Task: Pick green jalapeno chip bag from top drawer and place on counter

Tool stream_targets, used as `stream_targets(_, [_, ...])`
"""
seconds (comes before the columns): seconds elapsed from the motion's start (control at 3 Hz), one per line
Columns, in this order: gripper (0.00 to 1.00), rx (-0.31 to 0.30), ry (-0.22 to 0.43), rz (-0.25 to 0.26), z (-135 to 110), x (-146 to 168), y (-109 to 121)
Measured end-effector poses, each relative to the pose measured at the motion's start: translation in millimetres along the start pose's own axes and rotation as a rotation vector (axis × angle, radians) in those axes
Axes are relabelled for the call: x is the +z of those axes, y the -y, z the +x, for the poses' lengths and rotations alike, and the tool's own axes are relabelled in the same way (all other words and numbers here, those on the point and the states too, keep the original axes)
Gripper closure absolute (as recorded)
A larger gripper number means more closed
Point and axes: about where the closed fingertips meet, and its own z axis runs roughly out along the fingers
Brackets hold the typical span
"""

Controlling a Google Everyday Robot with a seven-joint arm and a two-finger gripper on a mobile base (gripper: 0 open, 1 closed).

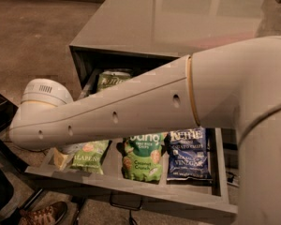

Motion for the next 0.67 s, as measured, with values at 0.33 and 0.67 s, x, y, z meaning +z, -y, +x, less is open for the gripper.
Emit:
stream_targets(0.33, [0.0, 0.027, -0.037, -0.052, -12, 14, -3])
stream_targets(0.67, [0.0, 0.095, -0.024, -0.095, -33, 27, -6])
